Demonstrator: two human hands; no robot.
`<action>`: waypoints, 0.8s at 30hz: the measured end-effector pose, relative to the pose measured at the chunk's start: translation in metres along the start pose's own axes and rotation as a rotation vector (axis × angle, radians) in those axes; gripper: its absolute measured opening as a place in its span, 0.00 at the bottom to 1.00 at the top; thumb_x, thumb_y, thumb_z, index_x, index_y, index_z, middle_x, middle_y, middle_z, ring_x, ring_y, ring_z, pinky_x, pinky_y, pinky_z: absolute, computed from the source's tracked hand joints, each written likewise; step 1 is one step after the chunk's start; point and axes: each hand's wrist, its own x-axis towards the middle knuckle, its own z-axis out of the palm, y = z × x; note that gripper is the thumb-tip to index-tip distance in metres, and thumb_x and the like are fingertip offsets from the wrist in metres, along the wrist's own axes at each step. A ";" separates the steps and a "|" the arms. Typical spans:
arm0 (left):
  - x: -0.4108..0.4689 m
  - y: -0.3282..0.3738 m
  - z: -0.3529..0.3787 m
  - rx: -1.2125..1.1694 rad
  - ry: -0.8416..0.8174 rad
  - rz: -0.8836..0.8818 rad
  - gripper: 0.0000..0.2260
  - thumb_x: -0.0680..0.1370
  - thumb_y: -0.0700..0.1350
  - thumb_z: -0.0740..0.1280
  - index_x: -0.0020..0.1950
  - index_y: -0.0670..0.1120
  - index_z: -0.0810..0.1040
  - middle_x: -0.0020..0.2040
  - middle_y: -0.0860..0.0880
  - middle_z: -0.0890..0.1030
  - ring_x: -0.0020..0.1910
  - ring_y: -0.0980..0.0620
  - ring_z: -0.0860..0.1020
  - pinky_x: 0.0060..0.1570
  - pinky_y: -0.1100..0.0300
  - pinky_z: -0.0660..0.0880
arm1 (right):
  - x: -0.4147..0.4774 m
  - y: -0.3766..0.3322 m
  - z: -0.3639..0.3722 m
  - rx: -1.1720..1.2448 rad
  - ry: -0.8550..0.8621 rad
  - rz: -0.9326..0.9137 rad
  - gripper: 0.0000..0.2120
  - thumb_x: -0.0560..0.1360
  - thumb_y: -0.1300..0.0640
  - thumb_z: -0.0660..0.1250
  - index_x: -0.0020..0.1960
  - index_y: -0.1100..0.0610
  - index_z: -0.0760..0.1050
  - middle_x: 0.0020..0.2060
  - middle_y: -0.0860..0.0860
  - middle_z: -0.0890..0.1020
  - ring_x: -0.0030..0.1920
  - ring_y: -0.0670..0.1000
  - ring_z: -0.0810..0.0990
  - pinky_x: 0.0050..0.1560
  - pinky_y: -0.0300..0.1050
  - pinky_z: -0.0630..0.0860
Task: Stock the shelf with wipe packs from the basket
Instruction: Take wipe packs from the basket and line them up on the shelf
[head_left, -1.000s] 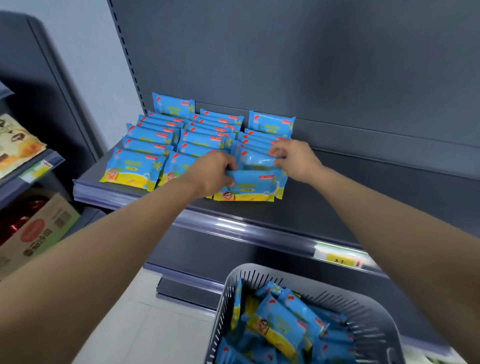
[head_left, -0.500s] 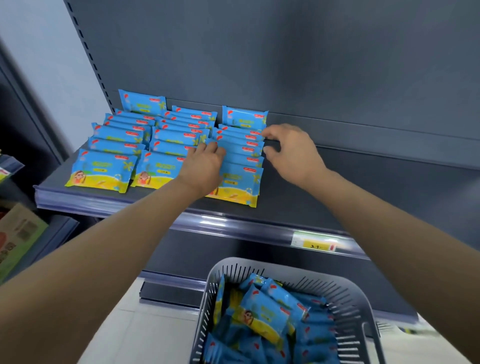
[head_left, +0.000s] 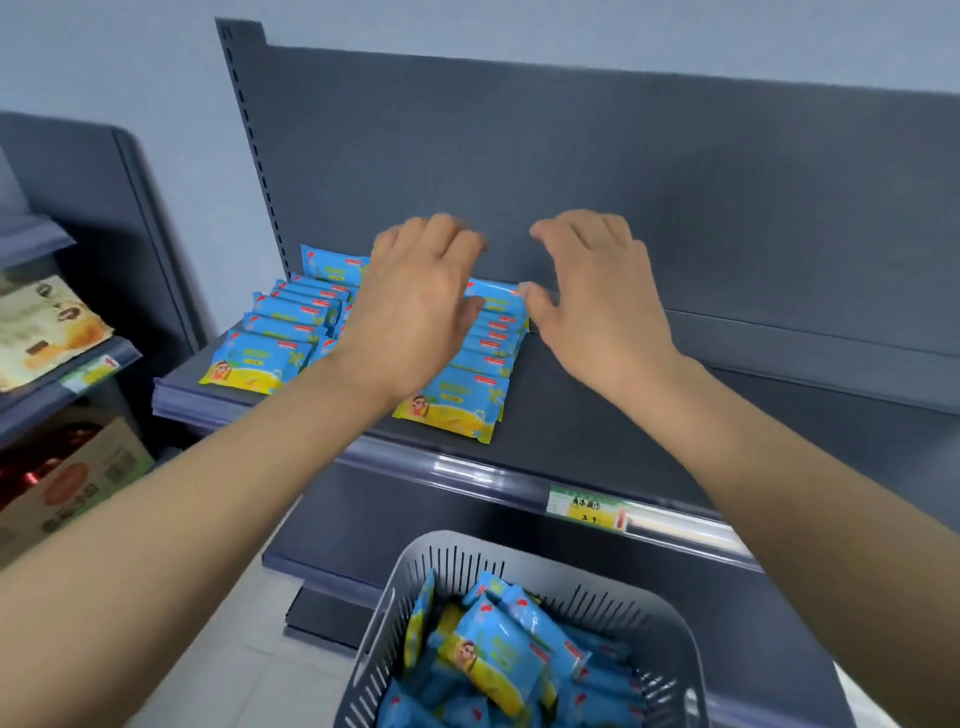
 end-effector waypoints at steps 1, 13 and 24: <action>0.002 0.009 -0.011 0.010 0.028 0.000 0.17 0.70 0.40 0.70 0.57 0.39 0.75 0.54 0.39 0.76 0.52 0.38 0.74 0.52 0.51 0.64 | -0.002 0.001 -0.012 0.002 0.029 -0.017 0.20 0.74 0.55 0.64 0.65 0.57 0.68 0.62 0.54 0.72 0.63 0.57 0.67 0.57 0.49 0.63; 0.010 0.146 -0.088 0.091 0.234 -0.035 0.15 0.71 0.39 0.68 0.57 0.38 0.76 0.55 0.39 0.76 0.52 0.38 0.75 0.53 0.50 0.65 | -0.057 0.055 -0.119 0.128 0.273 -0.146 0.22 0.72 0.57 0.66 0.65 0.58 0.70 0.61 0.54 0.74 0.62 0.58 0.69 0.56 0.50 0.64; -0.080 0.199 -0.068 0.070 -0.007 -0.087 0.13 0.73 0.39 0.67 0.56 0.36 0.76 0.54 0.37 0.77 0.52 0.37 0.76 0.52 0.45 0.71 | -0.143 0.072 -0.070 0.234 0.007 -0.261 0.20 0.72 0.57 0.65 0.64 0.57 0.70 0.61 0.54 0.74 0.61 0.58 0.69 0.56 0.52 0.65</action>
